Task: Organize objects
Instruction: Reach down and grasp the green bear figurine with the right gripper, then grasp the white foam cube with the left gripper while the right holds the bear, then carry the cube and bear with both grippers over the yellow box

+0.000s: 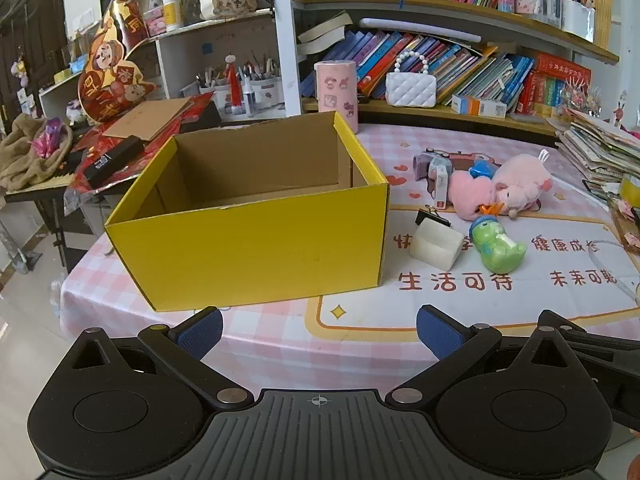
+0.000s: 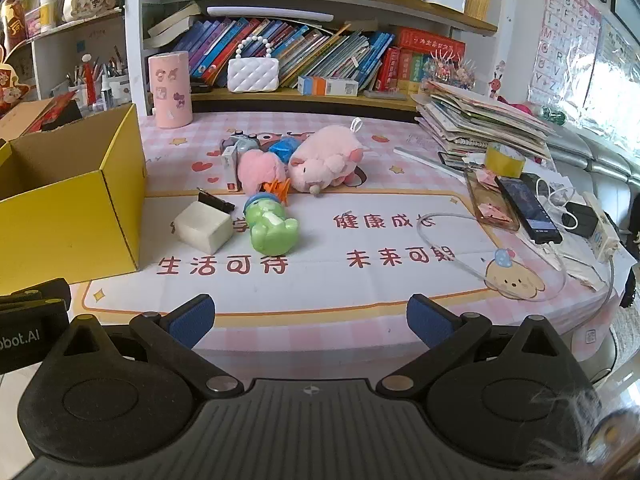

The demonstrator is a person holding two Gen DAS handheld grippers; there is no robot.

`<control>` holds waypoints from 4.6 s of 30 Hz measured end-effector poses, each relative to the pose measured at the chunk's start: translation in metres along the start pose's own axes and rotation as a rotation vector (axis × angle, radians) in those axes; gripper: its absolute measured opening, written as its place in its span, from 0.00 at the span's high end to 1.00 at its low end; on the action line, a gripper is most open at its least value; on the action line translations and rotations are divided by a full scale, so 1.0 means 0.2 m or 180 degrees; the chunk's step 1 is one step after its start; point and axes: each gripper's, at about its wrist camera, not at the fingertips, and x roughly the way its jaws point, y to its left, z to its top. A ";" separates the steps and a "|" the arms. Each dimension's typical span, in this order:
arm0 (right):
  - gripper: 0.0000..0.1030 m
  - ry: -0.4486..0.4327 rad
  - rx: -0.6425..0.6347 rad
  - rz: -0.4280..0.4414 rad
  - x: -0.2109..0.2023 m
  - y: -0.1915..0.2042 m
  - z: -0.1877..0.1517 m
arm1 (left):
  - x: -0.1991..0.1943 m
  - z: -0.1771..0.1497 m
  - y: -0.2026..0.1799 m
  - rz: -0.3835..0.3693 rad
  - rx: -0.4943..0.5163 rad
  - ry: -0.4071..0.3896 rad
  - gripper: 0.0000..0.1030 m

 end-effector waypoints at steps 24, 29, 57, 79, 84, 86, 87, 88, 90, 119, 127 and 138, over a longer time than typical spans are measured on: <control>0.00 0.0064 0.0009 0.0066 0.03 -0.03 0.01 | 0.01 0.00 -0.01 0.0019 -0.0016 0.0035 0.00; 0.00 0.0086 0.0009 0.0092 0.06 -0.06 0.02 | 0.03 0.01 -0.04 -0.0005 -0.0037 0.0071 0.00; 0.22 0.0240 -0.0147 0.0762 0.39 -0.31 0.19 | 0.20 0.11 -0.32 0.0156 -0.0291 0.0251 0.00; 0.58 0.0538 -0.0416 0.1672 0.93 -0.14 0.38 | 0.17 0.11 -0.27 0.0507 -0.0719 0.0265 0.00; 0.61 0.0404 -0.0306 0.1922 0.88 -0.28 0.45 | 0.23 0.14 -0.36 0.0296 -0.0687 0.0303 0.02; 0.61 0.0300 -0.0216 0.1846 0.83 -0.36 0.48 | 0.28 0.17 -0.41 0.0179 -0.0639 0.0360 0.05; 0.61 0.0287 -0.0159 0.1800 0.81 -0.41 0.49 | 0.32 0.18 -0.45 0.0110 -0.0612 0.0392 0.05; 0.61 0.0276 -0.0089 0.1759 0.79 -0.45 0.50 | 0.35 0.19 -0.49 0.0036 -0.0570 0.0408 0.05; 0.61 0.0241 0.0010 0.1669 0.76 -0.53 0.50 | 0.40 0.22 -0.57 -0.0051 -0.0442 0.0398 0.05; 0.60 0.0359 -0.0231 0.1467 0.55 -0.50 0.35 | 0.43 0.17 -0.53 -0.0205 -0.0503 0.0290 0.55; 0.60 0.0381 -0.0375 0.1592 0.40 -0.19 0.29 | 0.27 0.07 -0.22 -0.0187 -0.0620 0.0247 0.54; 0.60 0.0499 -0.0681 0.1899 0.12 0.34 0.12 | 0.02 -0.06 0.34 0.0118 -0.0902 0.0059 0.54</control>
